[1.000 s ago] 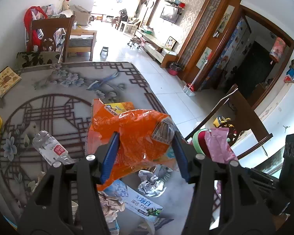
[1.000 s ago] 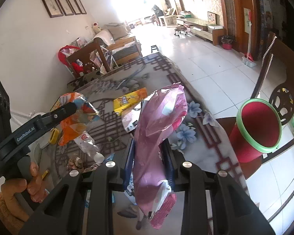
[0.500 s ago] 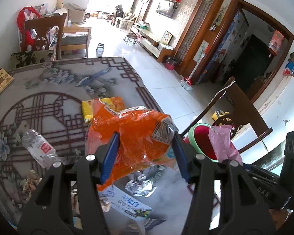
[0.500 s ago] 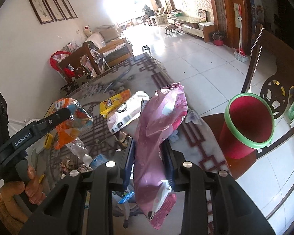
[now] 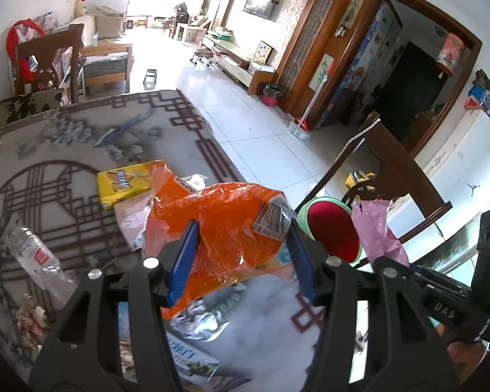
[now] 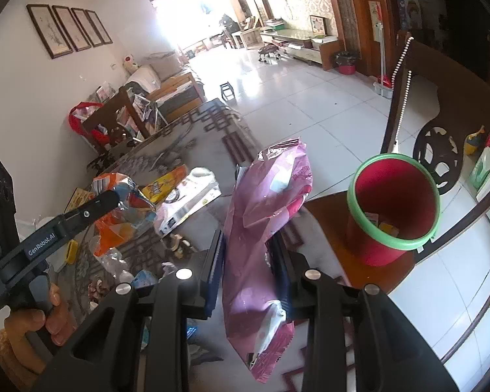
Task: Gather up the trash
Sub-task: 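Carry the pink wrapper and orange bag to the red bucket and release both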
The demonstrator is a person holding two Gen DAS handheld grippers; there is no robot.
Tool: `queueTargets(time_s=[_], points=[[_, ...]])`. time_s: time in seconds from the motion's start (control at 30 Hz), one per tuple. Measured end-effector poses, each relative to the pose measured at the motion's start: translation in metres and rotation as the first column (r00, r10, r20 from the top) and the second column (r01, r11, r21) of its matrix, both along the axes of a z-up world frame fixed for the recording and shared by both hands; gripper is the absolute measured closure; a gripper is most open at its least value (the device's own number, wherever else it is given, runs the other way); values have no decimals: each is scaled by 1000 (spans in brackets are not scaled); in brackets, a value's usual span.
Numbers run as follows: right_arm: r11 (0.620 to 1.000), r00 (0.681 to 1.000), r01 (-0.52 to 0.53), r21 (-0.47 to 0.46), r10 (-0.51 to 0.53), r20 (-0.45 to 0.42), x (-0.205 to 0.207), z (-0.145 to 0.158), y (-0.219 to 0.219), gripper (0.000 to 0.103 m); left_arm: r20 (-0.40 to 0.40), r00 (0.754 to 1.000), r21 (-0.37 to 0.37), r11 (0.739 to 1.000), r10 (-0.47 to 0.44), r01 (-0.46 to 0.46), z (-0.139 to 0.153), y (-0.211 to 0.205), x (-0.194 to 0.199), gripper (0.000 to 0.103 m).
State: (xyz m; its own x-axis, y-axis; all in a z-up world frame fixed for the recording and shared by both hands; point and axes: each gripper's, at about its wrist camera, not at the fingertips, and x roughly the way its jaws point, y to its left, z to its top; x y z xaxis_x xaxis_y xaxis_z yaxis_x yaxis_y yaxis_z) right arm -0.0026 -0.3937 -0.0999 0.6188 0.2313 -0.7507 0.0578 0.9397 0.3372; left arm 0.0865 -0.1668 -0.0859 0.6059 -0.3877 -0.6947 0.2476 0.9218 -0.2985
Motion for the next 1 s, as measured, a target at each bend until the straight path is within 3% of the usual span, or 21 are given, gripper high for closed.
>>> queueTargets(time_s=[0.53, 1.0], points=[[994, 994, 101, 28, -100, -41, 21, -21, -91, 72, -38, 992, 27, 992, -121, 122, -20, -96, 34, 51], [977, 975, 209, 45, -204, -93, 49, -50, -179, 72, -90, 960, 42, 962, -267, 271, -42, -205, 84, 51]])
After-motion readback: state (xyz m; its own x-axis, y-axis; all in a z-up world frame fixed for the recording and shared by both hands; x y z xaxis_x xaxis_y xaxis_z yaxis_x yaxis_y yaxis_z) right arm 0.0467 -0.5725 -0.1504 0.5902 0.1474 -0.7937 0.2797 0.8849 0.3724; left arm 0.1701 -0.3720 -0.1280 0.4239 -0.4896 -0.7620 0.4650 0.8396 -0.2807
